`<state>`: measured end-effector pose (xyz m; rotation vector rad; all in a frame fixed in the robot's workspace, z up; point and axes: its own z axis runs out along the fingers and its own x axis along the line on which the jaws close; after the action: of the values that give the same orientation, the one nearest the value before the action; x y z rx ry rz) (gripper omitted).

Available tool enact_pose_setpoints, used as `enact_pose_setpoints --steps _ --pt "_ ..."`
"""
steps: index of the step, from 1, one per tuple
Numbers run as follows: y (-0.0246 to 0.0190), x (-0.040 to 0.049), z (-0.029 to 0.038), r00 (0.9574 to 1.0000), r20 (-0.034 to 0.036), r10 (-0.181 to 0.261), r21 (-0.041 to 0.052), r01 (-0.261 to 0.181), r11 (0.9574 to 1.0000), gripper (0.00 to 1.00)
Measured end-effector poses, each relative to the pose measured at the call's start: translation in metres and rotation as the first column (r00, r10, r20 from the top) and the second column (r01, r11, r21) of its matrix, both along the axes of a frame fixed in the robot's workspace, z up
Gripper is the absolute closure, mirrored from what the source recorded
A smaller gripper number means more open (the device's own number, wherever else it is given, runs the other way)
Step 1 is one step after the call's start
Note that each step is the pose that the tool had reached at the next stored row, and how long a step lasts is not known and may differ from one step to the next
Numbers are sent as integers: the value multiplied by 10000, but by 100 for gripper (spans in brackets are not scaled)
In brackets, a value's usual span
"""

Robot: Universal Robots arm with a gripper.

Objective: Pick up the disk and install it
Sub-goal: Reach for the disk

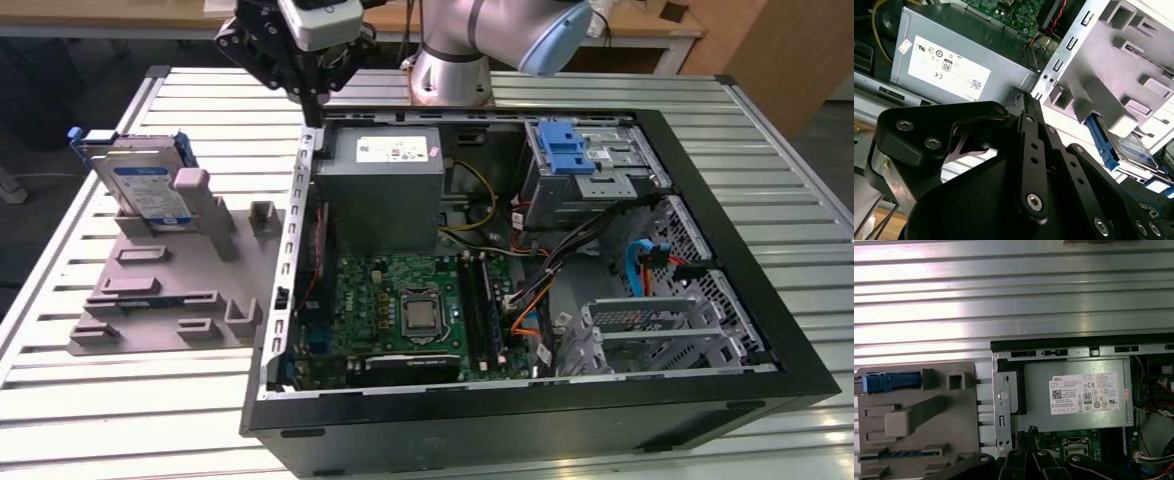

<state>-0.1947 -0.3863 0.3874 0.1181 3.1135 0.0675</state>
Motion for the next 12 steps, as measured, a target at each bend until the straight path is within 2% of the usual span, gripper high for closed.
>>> enact_pose_setpoints --steps 8,10,12 --pt "3 -21 -1 10000 0 -2 1 2 10000 89" --pt "7 -42 -2 10000 -28 0 2 0 10000 89" --pt "17 -76 -2 10000 -85 1 3 -1 10000 89"
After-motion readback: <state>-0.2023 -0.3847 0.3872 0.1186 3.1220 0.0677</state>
